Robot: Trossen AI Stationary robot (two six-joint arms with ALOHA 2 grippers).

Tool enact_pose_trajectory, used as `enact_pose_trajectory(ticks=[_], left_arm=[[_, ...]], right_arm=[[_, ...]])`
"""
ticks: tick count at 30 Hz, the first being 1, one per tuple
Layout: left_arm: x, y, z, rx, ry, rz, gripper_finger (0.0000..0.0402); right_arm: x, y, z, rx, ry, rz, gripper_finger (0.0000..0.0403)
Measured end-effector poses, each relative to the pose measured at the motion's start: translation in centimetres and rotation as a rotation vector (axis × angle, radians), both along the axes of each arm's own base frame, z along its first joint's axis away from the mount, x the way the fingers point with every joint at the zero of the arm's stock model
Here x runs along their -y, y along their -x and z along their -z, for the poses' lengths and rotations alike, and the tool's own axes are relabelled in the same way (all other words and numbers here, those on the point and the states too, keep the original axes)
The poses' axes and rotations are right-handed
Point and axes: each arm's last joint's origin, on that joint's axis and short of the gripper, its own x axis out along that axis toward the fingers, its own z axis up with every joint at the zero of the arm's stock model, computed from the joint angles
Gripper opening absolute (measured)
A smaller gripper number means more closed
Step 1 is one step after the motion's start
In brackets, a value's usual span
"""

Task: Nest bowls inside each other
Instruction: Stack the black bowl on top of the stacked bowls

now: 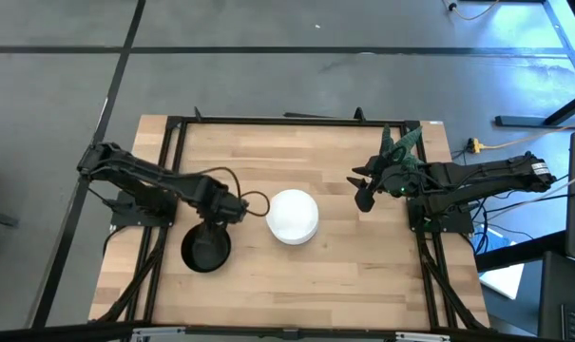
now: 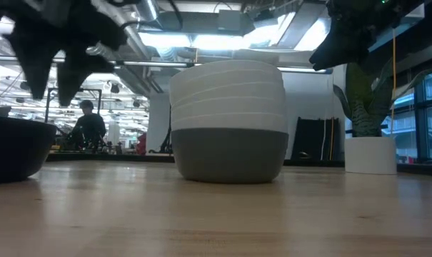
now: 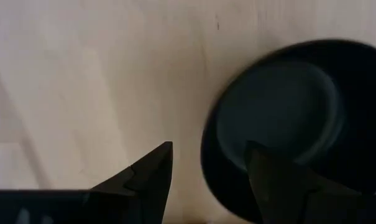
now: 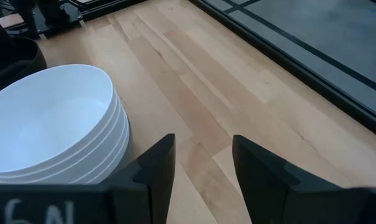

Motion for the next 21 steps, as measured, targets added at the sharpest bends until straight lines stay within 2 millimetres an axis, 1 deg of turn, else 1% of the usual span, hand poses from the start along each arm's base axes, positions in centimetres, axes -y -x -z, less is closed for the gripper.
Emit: enact_pose_trajectory(ticks=[4,9,21], left_arm=[[0.8,0.3,1.5,0.012,0.003,0.006,0.0195],[1.2,0.4,2.9,0.04,0.014,0.023,0.0195],[1.1,0.9,4.8,0.055,0.003,0.001,0.0195]], right_arm=[[0.0,0.0,0.0,0.001,0.0,0.0,0.0162],[0.0,0.0,0.0,0.002,-0.001,0.0,0.0162],[0.0,0.0,0.0,0.003,-0.002,0.0,0.0162]])
